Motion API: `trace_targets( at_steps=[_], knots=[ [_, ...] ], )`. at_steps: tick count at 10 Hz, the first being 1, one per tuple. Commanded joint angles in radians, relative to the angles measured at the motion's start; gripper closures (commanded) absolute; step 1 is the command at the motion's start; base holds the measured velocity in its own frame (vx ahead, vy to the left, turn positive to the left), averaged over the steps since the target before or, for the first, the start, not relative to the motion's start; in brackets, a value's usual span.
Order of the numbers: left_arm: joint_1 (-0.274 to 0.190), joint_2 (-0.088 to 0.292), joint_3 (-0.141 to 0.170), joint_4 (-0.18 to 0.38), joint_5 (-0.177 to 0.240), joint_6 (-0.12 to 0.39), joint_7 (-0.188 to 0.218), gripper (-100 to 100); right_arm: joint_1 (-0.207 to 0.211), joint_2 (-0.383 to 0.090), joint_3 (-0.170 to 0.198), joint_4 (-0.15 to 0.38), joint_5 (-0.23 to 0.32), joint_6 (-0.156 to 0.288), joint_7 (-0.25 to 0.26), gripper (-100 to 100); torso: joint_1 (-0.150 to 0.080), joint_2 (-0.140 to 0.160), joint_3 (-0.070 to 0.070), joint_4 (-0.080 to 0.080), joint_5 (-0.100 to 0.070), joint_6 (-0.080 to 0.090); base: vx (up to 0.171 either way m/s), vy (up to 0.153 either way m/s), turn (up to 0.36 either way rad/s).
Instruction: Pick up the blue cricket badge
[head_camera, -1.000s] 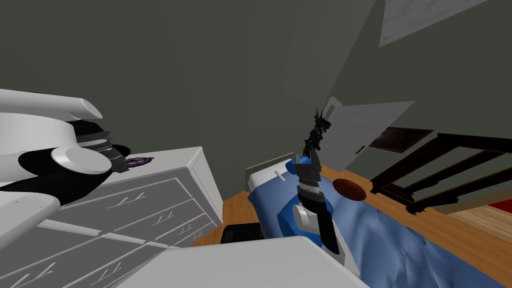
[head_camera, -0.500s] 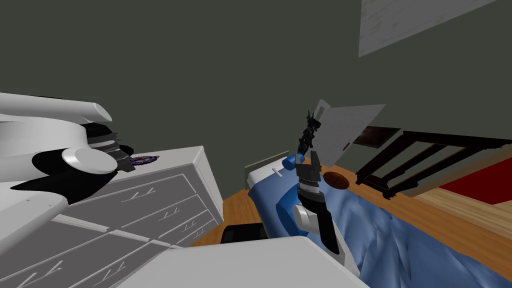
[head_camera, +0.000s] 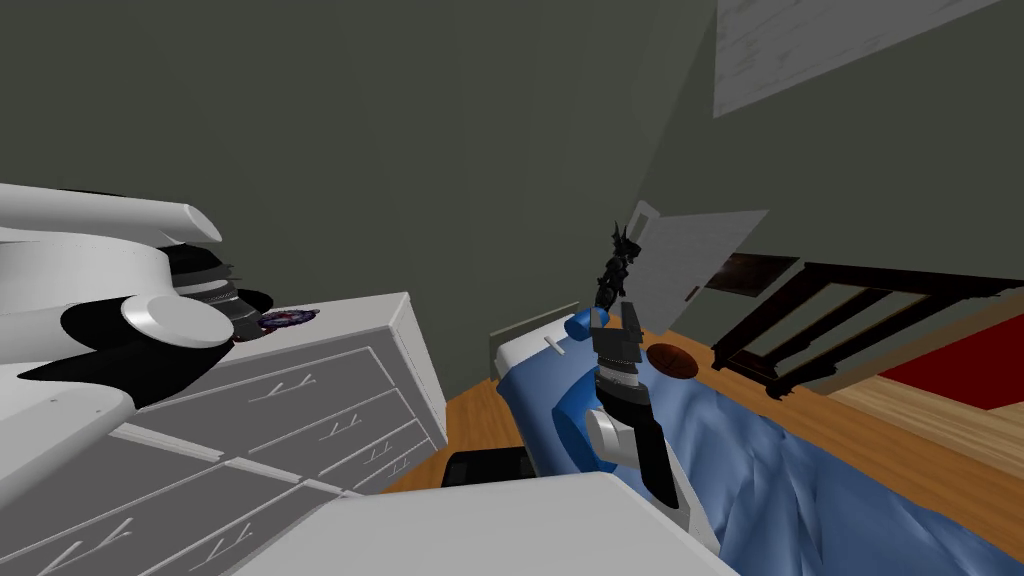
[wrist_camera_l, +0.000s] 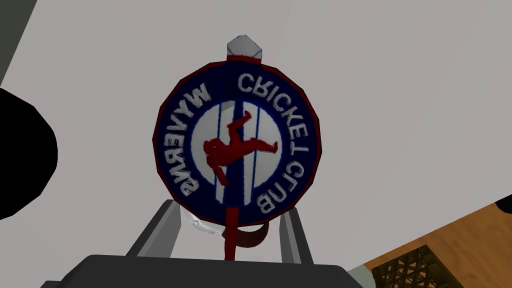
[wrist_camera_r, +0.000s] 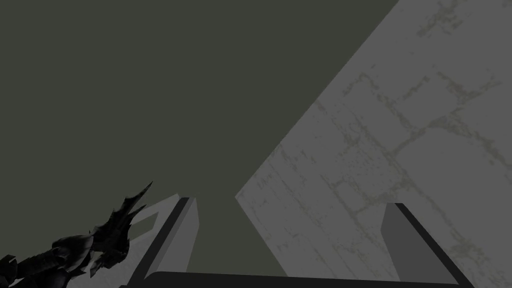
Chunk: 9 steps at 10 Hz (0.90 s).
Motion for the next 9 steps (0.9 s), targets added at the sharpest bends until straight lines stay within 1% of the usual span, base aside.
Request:
trace_targets(
  at_steps=[1,2,3,4,5,7,8,9],
  knots=[
    [0.0,0.0,0.0,0.0,0.0,0.0,0.0,0,0.0,0.0,0.0,0.0,0.0,0.0,0.0,0,0.0,0.0,0.0,0.0,0.0,0.0,0.0,0.0,0.0],
    [0.005,0.009,0.004,-0.004,0.008,0.019,-0.038,100,0.0,0.0,0.0,0.0,0.0,0.0,0.0,0,0.0,0.0,0.0,0.0,0.0,0.0,0.118,-0.035,0.217],
    [0.004,0.015,0.004,-0.007,0.011,0.025,-0.054,100,0.0,0.0,0.0,0.0,0.0,0.0,0.0,0,-0.001,-0.004,-0.002,0.0,0.0,-0.004,0.146,-0.081,0.262],
    [0.003,0.02,0.005,-0.01,0.013,0.031,-0.069,100,0.0,0.0,0.0,0.0,0.0,0.0,0.0,0,-0.003,-0.006,-0.003,-0.001,-0.001,-0.003,0.13,-0.101,0.135],
    [0.001,0.031,0.006,-0.017,0.019,0.044,-0.1,100,0.0,0.0,0.0,0.0,0.0,0.0,0.0,0,-0.006,-0.007,-0.004,-0.001,-0.002,0.0,0.146,-0.09,0.142],
    [-0.001,0.042,0.007,-0.024,0.024,0.057,-0.13,100,0.0,0.0,0.0,0.0,0.0,0.0,0.0,0,-0.007,-0.008,-0.005,-0.002,-0.003,0.001,0.117,-0.075,0.146],
    [0.002,0.037,0.007,-0.026,0.023,0.056,-0.119,100,0.0,0.0,0.0,0.0,0.0,0.0,0.0,0,-0.007,-0.008,-0.004,-0.001,-0.002,0.001,0.043,-0.031,0.037],
    [0.001,0.039,0.006,-0.024,0.022,0.056,-0.122,0,0.0,0.0,0.0,0.0,0.0,0.0,0.0,0,-0.004,-0.005,-0.003,-0.001,-0.002,0.002,0.007,-0.006,-0.005]
  ],
)
